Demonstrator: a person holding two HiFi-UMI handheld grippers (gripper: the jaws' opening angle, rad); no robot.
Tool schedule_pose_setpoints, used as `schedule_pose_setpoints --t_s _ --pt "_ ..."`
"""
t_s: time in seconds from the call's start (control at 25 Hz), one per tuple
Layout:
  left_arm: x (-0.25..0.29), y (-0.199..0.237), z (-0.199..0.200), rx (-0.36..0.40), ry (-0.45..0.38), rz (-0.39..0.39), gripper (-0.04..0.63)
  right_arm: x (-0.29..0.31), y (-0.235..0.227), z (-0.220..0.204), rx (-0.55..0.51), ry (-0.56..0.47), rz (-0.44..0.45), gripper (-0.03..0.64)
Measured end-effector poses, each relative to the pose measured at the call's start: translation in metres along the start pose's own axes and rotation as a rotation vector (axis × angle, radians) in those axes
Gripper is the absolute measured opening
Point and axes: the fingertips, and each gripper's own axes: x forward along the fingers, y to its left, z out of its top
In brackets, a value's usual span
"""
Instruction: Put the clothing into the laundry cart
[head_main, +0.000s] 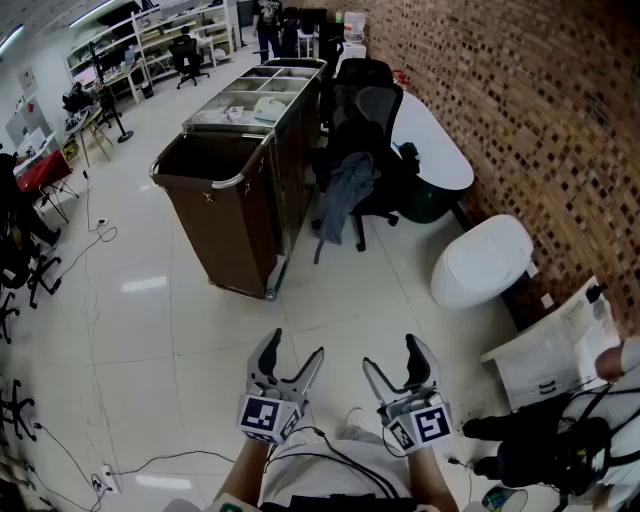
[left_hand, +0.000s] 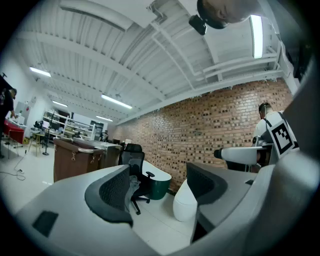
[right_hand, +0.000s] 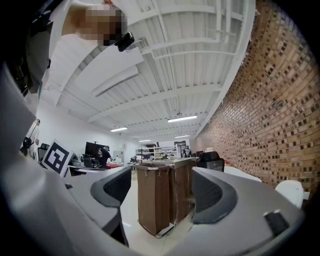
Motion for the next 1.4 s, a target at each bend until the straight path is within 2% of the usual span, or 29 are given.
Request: schedule_pose_setpoints --t_s 0.12,0.28,0.36,0.52,0.64,0.84,0.96,1.08,1.16,1.28,1.4 --pt "0.032 -0.023 -0.008 0.044 0.000 -0.006 0.350 0.003 -0.044 0.007 0.007 -0.015 0.007 0.391" --pt "0.071 -0.061 0.005 0.015 -0.008 -0.010 0.350 0.004 -0.094 0.011 0.039 -0.029 0.012 0.391" --pt "0.084 -0.068 -0.001 0.032 -0.008 -0.012 0.350 0.005 -0.112 0.011 0.040 -0.031 0.020 0.391" --pt "0.094 -0.088 -0.004 0.053 0.030 -0.007 0.350 0.010 -0.112 0.000 -0.071 0.008 0.078 0.383" --pt "0.099 -0.092 -0.005 0.035 0.039 0.003 0.340 0.019 -0.119 -0.011 -0.028 0.019 0.099 0.383" --pt "0.122 -0.062 -0.002 -0.013 0.022 0.008 0.327 0.038 -0.144 -0.033 0.008 0.064 0.040 0.383" --pt "0.149 -0.036 -0.014 0.014 0.023 -0.015 0.327 0.060 -0.165 -0.032 0.004 0.061 -0.019 0.383" --pt "0.178 -0.019 -0.007 0.022 0.027 -0.064 0.327 0.088 -0.177 -0.022 0.025 0.059 -0.073 0.383" --pt "0.194 -0.002 0.008 0.005 -0.005 -0.087 0.327 0.109 -0.175 -0.015 0.041 0.053 -0.080 0.383" --pt "0.214 0.028 0.033 -0.061 -0.082 -0.129 0.325 0.146 -0.168 -0.009 0.010 0.037 -0.094 0.382" --pt "0.231 0.051 0.042 -0.069 -0.107 -0.166 0.324 0.175 -0.160 -0.007 -0.021 0.038 -0.101 0.383"
